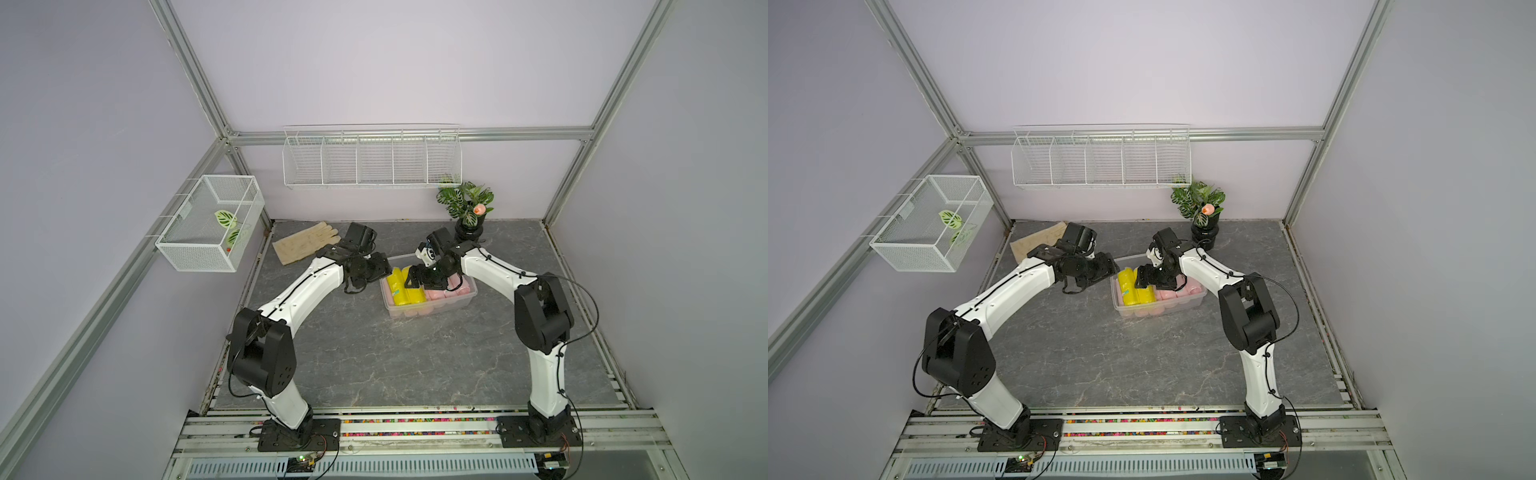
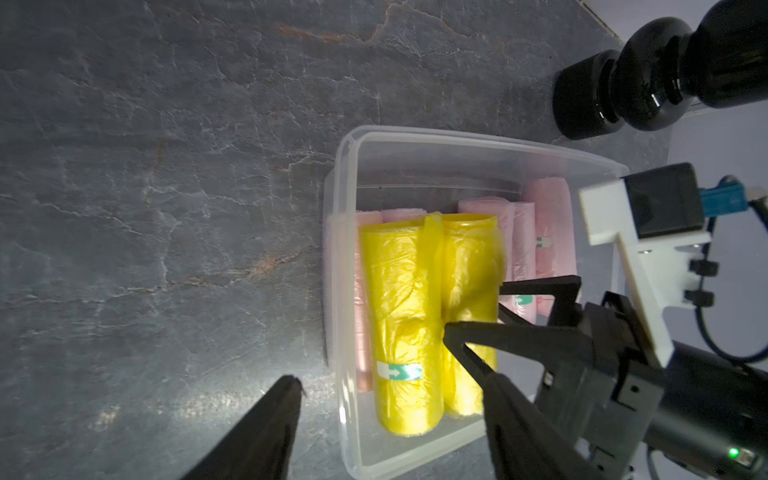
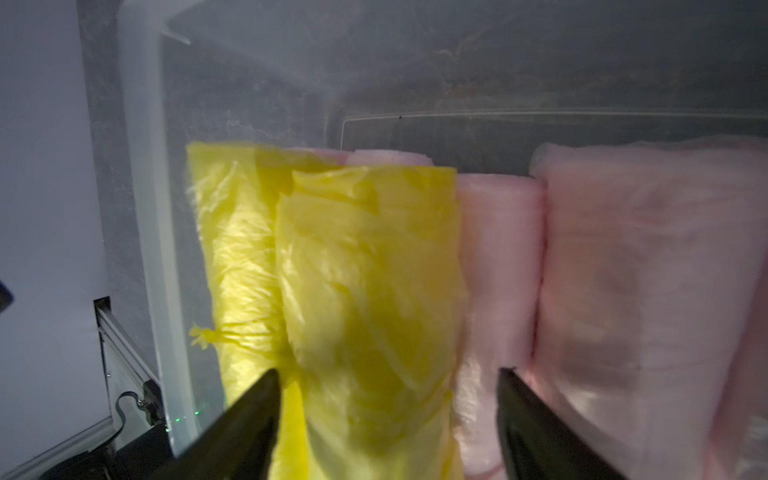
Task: Put the roll of trash bags into the storage box
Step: Adjust the roll of trash bags in the storage box, then reset both arms
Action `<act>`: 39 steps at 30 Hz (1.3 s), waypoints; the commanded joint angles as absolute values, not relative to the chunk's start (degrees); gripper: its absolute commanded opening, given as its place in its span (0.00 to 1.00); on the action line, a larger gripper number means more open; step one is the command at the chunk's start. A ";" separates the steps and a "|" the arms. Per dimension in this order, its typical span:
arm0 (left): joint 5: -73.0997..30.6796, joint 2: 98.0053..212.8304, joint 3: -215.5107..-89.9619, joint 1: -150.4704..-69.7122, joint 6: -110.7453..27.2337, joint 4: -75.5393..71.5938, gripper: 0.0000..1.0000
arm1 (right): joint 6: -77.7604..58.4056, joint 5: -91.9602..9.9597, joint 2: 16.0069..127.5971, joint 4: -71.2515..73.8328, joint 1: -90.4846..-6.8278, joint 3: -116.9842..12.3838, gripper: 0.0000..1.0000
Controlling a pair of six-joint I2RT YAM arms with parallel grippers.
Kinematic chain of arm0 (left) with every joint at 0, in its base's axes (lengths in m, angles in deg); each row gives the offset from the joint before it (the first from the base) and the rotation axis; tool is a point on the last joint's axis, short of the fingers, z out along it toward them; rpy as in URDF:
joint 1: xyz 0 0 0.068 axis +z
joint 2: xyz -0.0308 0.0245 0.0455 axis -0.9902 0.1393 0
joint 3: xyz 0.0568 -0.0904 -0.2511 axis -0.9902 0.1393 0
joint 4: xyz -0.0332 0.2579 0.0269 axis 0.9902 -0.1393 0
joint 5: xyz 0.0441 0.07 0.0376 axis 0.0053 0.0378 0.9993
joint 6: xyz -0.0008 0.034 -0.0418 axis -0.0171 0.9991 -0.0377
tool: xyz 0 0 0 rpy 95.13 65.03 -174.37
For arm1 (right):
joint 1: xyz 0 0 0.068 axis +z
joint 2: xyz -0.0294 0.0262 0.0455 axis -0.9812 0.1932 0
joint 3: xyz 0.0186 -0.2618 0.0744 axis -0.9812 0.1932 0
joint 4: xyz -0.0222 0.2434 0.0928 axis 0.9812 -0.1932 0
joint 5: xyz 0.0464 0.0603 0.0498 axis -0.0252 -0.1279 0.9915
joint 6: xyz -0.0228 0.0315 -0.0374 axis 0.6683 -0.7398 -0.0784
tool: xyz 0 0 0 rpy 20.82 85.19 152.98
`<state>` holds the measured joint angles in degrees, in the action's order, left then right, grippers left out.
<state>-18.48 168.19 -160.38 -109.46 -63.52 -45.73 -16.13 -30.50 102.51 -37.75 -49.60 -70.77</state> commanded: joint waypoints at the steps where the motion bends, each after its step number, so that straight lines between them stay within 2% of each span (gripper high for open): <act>1: -11.60 165.60 -159.34 -109.11 -62.42 -45.12 0.83 | -15.45 -33.39 98.56 -39.13 -49.25 -70.48 0.99; 8: 8.25 156.58 -150.08 -108.25 -54.77 -38.22 1.00 | -11.56 -43.14 88.70 -40.49 -50.42 -70.15 0.99; 13: 17.96 146.24 -138.87 -104.13 -51.82 -28.34 1.00 | -8.81 -48.62 78.55 -36.45 -54.62 -63.08 0.99; 18: 30.94 137.63 -124.68 -103.37 -39.15 -10.83 1.00 | -5.18 -57.69 66.44 -27.16 -59.14 -48.52 0.99; 21: 31.97 134.96 -115.91 -100.90 -32.90 1.61 1.00 | -1.44 -61.30 60.50 -19.47 -62.32 -38.10 0.99; 27: 22.24 136.83 -106.22 -88.76 -38.38 13.35 1.00 | 6.61 -63.56 56.64 -6.70 -67.59 -19.52 0.99; 33: 22.96 145.11 -101.60 -88.17 -35.72 25.65 1.00 | 4.44 -65.55 54.33 20.27 -71.72 0.09 0.99; 35: 24.30 146.20 -102.27 -88.15 -35.30 26.50 0.99 | 4.34 -66.94 53.90 23.76 -72.72 1.60 0.99; 37: 22.32 147.83 -100.16 -87.66 -33.23 35.55 1.00 | 5.22 -65.17 55.31 28.77 -74.08 2.20 0.99; 39: 19.74 150.02 -101.11 -87.44 -32.05 37.20 1.00 | 5.15 -64.79 57.19 30.67 -75.24 1.54 0.99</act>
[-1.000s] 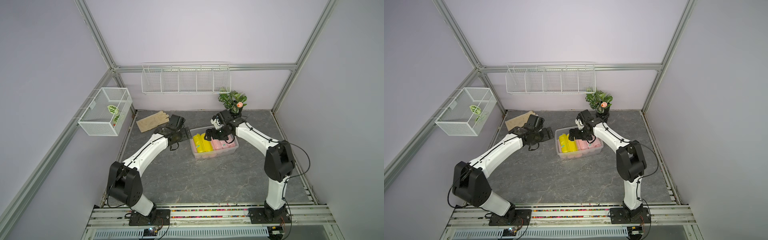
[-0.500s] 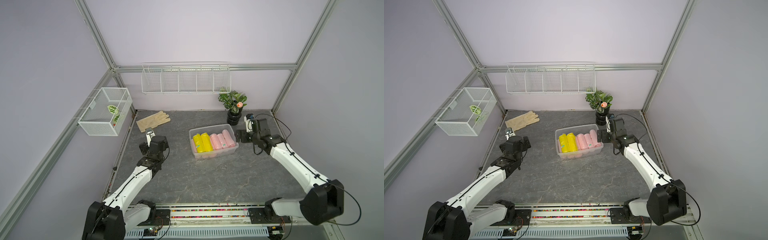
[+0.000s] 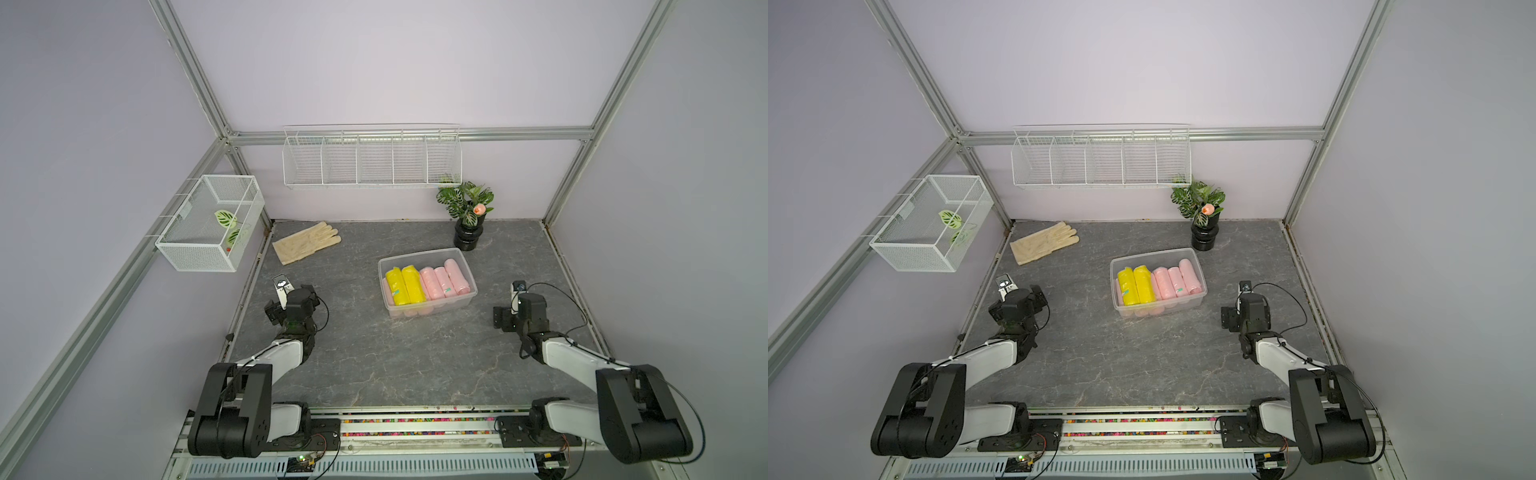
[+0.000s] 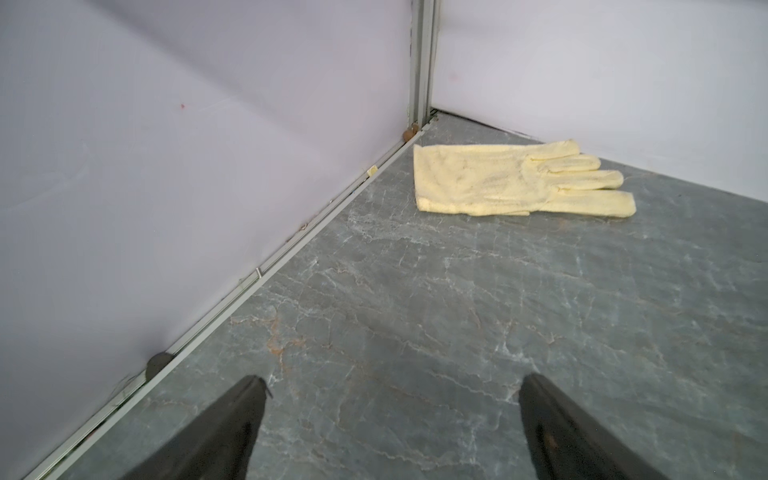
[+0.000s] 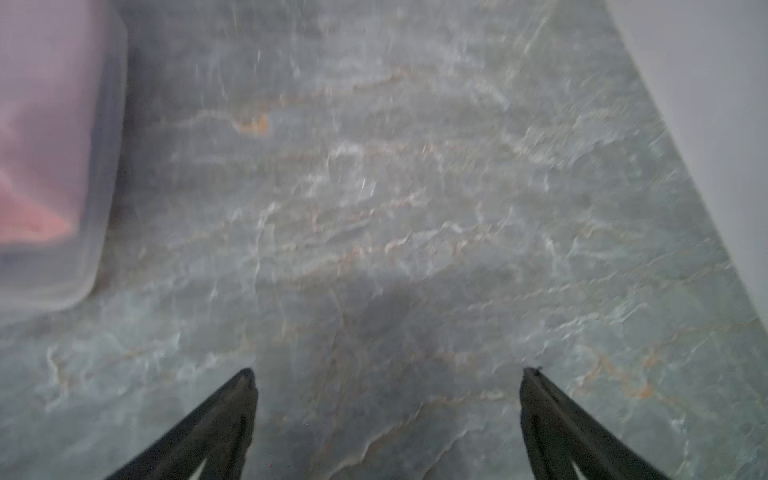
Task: Put the roll of trash bags into the storage box
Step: Reset both arms
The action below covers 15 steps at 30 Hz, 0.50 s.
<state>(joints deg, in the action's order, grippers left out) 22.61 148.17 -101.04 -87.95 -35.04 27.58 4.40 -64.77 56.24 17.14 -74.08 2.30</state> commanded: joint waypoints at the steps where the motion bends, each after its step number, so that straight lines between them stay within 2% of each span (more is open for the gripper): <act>1: 19.56 151.57 -101.65 -87.05 -31.81 38.18 1.00 | 4.90 -64.62 58.11 31.68 -75.62 1.14 0.99; 3: 16.98 156.50 -102.03 -85.00 -31.84 43.40 1.00 | 4.99 -64.24 60.73 35.31 -76.01 0.51 0.99; 6: 13.75 156.73 -105.80 -84.87 -31.96 35.66 1.00 | 4.01 -63.38 66.44 42.43 -76.57 0.68 0.99; 7: 13.08 157.13 -104.66 -84.86 -31.00 38.74 1.00 | 4.05 -63.24 68.81 44.21 -76.56 0.80 0.99; 9: 9.57 156.30 -102.61 -84.83 -30.17 40.96 0.99 | 5.55 -62.11 73.30 55.86 -76.44 3.75 0.99; 12: 7.72 161.58 -97.33 -84.83 -27.09 57.71 1.00 | 5.34 -61.66 69.67 48.99 -76.48 3.36 0.99; 14: 5.77 158.25 -100.56 -84.48 -29.10 45.11 1.00 | 5.96 -60.46 71.26 51.17 -76.46 3.03 0.99; 15: 5.10 159.19 -99.81 -83.98 -28.58 48.52 1.00 | 6.61 -59.47 71.97 51.71 -76.33 2.84 0.99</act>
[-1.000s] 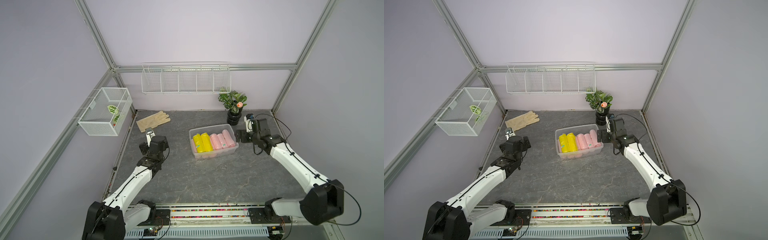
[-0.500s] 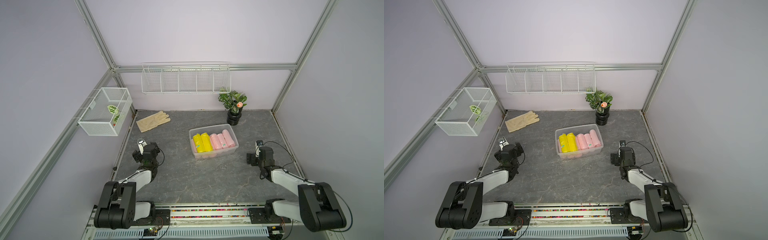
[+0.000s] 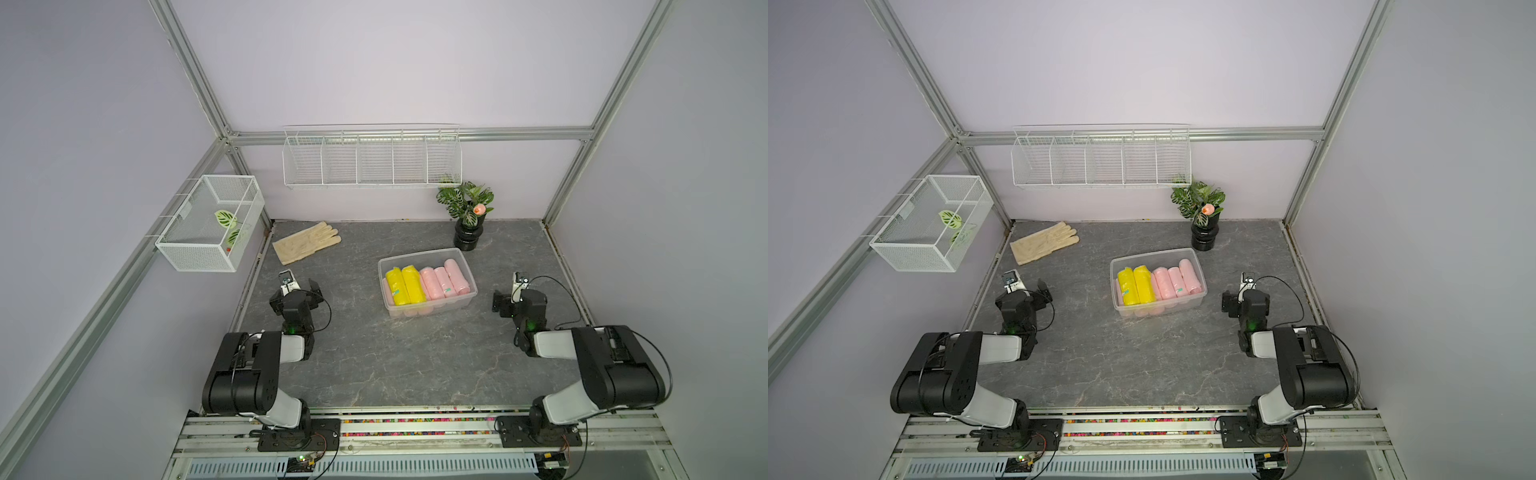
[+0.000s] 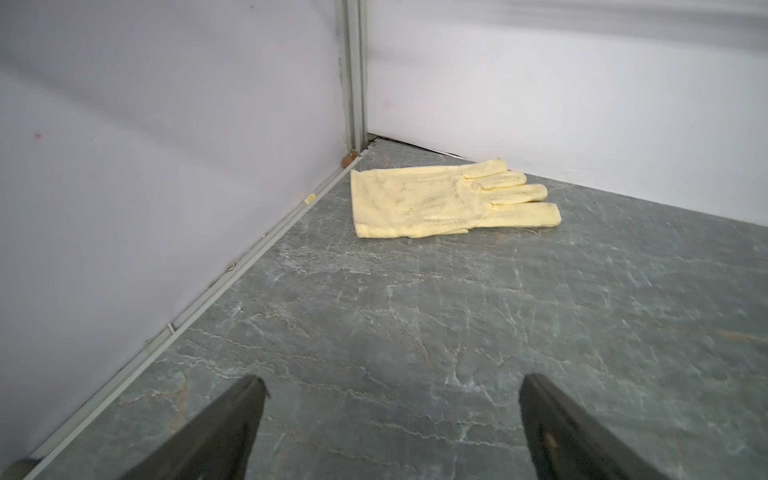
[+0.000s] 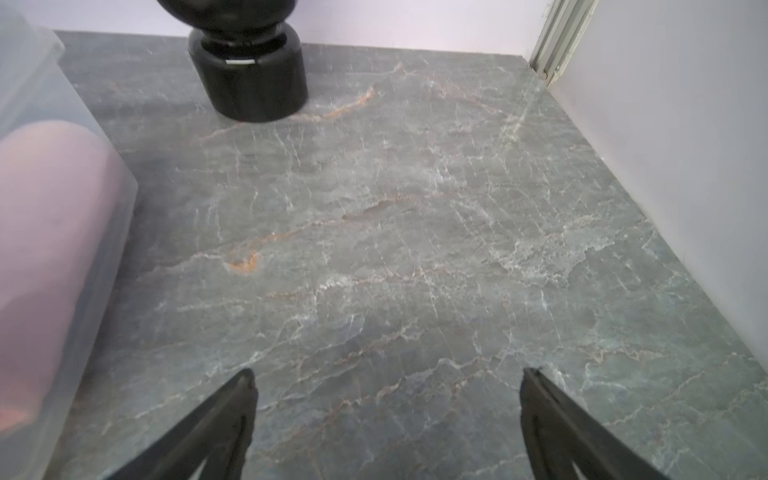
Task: Put the roll of trash bags into the storage box
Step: Reset both arms
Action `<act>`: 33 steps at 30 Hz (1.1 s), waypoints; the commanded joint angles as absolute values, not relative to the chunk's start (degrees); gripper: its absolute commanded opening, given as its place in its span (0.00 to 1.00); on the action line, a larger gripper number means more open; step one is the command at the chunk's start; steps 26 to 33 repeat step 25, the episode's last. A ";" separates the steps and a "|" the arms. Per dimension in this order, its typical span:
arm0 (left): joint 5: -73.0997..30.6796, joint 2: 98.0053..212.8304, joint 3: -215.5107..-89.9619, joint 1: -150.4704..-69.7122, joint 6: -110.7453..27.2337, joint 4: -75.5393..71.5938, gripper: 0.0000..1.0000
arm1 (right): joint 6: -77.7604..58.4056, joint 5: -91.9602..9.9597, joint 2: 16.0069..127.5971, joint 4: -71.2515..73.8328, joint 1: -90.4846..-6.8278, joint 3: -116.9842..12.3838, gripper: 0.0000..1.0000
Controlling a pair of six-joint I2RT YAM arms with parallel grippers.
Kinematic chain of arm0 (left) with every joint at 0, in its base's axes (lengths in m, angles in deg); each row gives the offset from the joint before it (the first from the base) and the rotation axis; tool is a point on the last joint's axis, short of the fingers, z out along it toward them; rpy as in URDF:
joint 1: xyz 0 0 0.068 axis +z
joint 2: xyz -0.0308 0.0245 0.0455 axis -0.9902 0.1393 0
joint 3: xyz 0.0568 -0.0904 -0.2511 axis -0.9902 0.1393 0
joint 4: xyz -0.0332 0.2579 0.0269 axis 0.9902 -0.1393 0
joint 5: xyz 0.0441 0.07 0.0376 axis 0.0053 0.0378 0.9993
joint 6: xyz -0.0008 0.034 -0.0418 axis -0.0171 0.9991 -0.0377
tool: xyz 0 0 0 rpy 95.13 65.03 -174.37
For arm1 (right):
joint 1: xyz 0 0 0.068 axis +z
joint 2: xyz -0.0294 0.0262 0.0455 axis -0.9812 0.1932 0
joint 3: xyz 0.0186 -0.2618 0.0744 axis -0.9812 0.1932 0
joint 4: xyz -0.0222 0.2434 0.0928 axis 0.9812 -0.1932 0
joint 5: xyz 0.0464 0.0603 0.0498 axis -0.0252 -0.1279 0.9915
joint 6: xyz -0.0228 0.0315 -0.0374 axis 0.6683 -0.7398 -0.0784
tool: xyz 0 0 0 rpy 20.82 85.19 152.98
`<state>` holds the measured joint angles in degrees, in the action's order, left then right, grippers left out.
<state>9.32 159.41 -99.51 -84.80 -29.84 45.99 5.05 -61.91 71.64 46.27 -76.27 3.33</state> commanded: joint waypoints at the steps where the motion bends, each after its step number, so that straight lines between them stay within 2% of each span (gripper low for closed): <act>1: 5.10 159.92 -99.14 -83.97 -28.20 51.33 1.00 | 6.74 -59.22 72.12 51.16 -76.36 2.41 0.99; 5: 5.05 158.57 -100.33 -83.93 -29.08 46.70 1.00 | 6.50 -59.09 70.57 45.30 -76.46 0.75 0.99; 33: 5.08 158.83 -100.37 -83.93 -28.94 46.93 1.00 | 6.02 -60.03 70.65 45.60 -76.44 0.81 0.99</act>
